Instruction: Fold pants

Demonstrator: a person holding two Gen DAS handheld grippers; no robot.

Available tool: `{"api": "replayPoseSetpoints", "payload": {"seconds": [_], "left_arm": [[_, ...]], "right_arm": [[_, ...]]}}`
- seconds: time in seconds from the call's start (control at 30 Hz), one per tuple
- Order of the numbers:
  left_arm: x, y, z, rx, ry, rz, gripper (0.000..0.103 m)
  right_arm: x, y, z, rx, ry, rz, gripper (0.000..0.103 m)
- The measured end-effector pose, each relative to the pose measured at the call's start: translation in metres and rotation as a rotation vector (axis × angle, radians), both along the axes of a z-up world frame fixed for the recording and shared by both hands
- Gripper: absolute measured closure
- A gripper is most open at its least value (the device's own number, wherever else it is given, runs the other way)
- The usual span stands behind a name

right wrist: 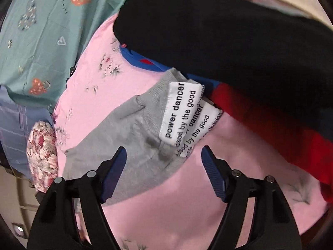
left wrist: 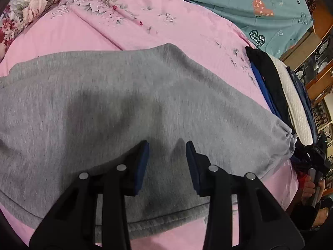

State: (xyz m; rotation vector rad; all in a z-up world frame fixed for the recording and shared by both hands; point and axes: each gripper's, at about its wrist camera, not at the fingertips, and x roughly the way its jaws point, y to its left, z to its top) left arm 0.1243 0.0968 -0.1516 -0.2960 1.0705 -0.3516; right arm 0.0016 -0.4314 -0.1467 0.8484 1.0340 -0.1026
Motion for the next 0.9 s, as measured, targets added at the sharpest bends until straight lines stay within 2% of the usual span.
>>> {"api": "replayPoseSetpoints", "payload": {"seconds": [0.07, 0.2, 0.3, 0.43, 0.47, 0.5, 0.53, 0.57, 0.67, 0.73, 0.83, 0.9], "left_arm": [[0.001, 0.001, -0.002, -0.009, -0.003, 0.001, 0.065], [0.002, -0.006, -0.002, 0.027, -0.028, -0.007, 0.064], [0.002, -0.013, -0.001, 0.056, -0.042, -0.020, 0.060], [0.003, -0.009, -0.001, 0.032, -0.033, -0.009, 0.059], [0.003, -0.008, -0.001, 0.026, -0.028, -0.001, 0.060], [0.003, -0.009, 0.000, 0.024, -0.018, 0.014, 0.060], [0.002, -0.011, 0.002, 0.036, -0.006, 0.028, 0.060], [0.001, -0.017, 0.005, 0.049, 0.002, 0.031, 0.061], [-0.005, -0.050, 0.022, 0.046, 0.012, -0.028, 0.061], [-0.009, -0.085, 0.036, 0.037, 0.002, -0.099, 0.061], [-0.010, -0.146, 0.047, -0.027, 0.025, -0.242, 0.061], [-0.008, -0.191, 0.044, -0.041, 0.043, -0.334, 0.061]], "right_arm": [[0.005, -0.002, -0.010, 0.007, 0.033, -0.009, 0.028], [0.010, -0.004, -0.008, 0.011, -0.009, 0.003, 0.028], [0.016, -0.017, -0.014, 0.046, -0.052, -0.005, 0.026], [0.029, -0.018, -0.016, 0.049, -0.120, 0.020, 0.025], [0.030, -0.013, -0.015, 0.012, -0.127, 0.038, 0.033], [0.031, -0.006, -0.013, -0.067, -0.113, 0.054, 0.059], [0.032, 0.000, -0.013, -0.112, -0.099, 0.067, 0.062], [0.031, 0.004, -0.012, -0.141, -0.104, 0.079, 0.070], [0.027, 0.021, -0.002, -0.284, -0.103, 0.116, 0.074], [0.023, 0.029, 0.006, -0.336, -0.112, 0.125, 0.075], [0.016, 0.024, 0.014, -0.292, -0.144, 0.119, 0.076], [0.009, 0.020, 0.018, -0.259, -0.170, 0.120, 0.077]]}}
